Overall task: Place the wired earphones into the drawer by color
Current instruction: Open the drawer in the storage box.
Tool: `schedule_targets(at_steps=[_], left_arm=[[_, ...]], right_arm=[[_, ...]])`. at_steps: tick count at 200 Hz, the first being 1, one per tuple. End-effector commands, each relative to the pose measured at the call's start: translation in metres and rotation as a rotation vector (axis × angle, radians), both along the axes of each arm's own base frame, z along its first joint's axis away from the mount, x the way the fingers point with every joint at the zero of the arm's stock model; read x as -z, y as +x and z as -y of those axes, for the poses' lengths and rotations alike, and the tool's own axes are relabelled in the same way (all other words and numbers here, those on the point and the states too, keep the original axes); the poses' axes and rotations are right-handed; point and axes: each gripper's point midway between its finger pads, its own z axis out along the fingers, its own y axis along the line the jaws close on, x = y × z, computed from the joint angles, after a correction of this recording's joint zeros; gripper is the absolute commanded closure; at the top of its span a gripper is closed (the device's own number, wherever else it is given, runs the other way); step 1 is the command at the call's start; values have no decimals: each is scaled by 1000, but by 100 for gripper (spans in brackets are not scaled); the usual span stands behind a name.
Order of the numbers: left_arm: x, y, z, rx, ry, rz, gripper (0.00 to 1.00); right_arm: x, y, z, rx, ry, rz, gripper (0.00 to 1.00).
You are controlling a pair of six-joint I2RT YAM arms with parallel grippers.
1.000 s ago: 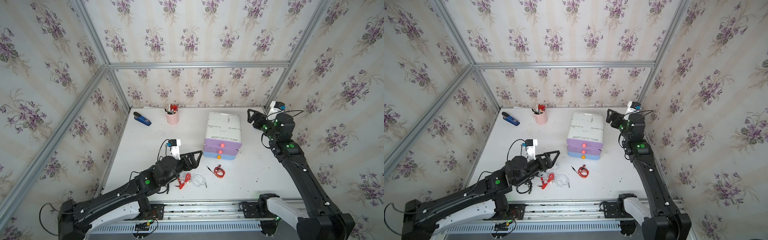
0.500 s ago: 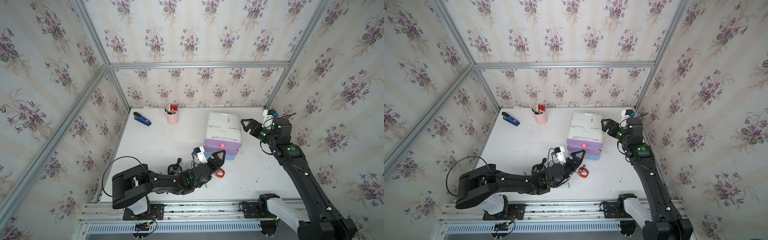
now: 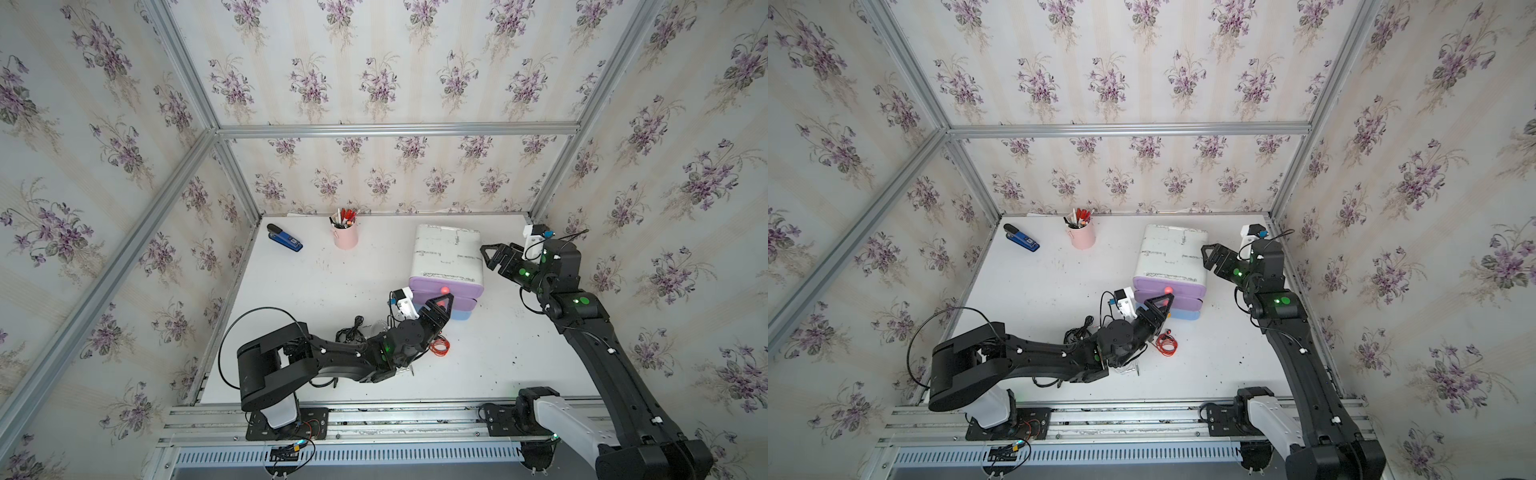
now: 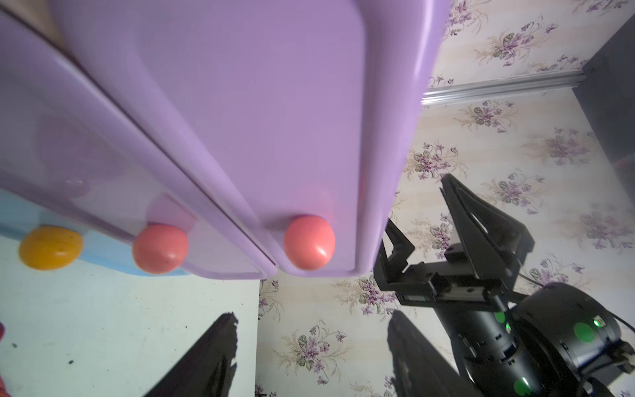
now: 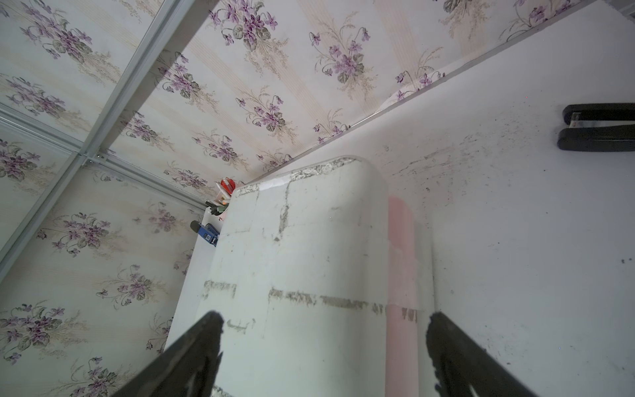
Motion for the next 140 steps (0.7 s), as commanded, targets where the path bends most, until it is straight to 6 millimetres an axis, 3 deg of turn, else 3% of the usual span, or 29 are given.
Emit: schedule_targets(at_steps=[1, 69, 76, 140], left_arm=[[-12, 7, -1, -8, 5, 40, 33], [-8, 17, 7, 4, 44, 68, 44], [-8, 18, 5, 0, 55, 71, 49], [-15, 27, 17, 34, 71, 96, 54]], right_arm=[[-3, 1, -1, -10, -9, 21, 5], [8, 1, -2, -11, -7, 4, 6], [8, 1, -2, -11, -7, 4, 6], [12, 1, -1, -12, -18, 4, 6]])
